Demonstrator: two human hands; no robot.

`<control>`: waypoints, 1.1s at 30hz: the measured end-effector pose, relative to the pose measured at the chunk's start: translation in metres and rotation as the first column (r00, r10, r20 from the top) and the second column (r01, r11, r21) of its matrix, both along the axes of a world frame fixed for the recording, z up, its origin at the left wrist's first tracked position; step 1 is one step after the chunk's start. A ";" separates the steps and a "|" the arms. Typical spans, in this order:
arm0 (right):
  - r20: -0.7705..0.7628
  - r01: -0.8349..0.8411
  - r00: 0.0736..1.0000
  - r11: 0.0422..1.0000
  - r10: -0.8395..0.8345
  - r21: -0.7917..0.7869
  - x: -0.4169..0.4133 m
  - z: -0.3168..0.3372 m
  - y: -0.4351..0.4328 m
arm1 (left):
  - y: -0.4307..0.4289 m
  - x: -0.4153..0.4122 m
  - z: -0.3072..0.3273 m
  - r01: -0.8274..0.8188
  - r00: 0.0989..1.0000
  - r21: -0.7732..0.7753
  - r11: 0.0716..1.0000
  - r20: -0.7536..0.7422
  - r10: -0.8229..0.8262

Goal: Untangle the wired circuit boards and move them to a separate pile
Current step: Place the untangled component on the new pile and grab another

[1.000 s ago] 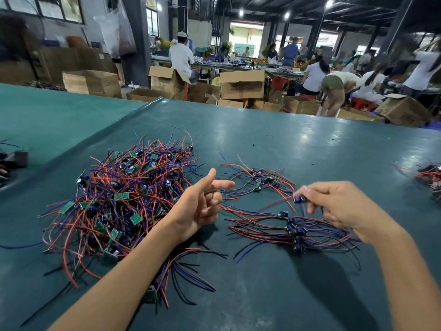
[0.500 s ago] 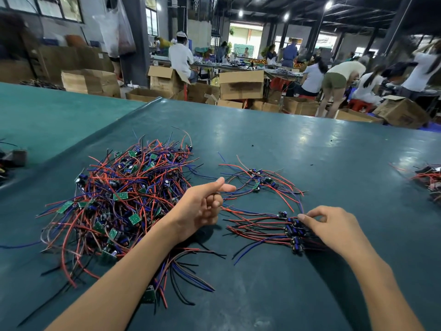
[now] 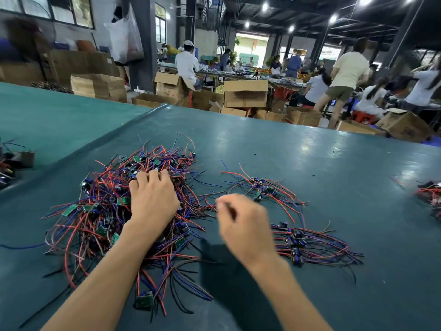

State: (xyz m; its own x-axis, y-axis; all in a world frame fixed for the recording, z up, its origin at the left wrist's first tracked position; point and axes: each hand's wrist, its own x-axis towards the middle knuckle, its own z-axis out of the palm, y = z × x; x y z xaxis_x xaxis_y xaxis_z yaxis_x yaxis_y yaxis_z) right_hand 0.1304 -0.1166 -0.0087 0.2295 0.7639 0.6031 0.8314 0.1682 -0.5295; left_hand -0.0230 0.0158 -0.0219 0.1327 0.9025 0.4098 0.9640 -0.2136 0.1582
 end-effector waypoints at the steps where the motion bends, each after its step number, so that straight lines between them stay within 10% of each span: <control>1: 0.043 -0.054 0.997 0.995 0.058 -0.087 -0.017 -0.010 0.008 | 0.003 -0.003 0.000 0.011 1.000 -0.007 1.000 0.007 -0.011; 5: 0.141 -0.057 0.984 0.949 0.105 -0.309 -0.052 -0.039 0.022 | 0.007 -0.008 0.003 0.060 0.997 -0.013 0.998 0.045 -0.059; 33: 0.081 -0.317 0.945 0.948 0.317 -0.021 -0.045 -0.041 -0.005 | -0.002 0.004 -0.005 -0.103 0.994 -0.010 0.995 0.041 0.103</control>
State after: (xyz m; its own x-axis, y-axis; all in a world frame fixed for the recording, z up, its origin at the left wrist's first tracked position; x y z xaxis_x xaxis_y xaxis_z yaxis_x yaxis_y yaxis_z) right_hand 0.0854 -0.1220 -0.0494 -0.0756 0.7937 0.6037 0.7766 0.4266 -0.4636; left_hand -0.0191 0.0140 -0.0266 0.0219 0.9136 0.4060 0.9734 -0.1122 0.1999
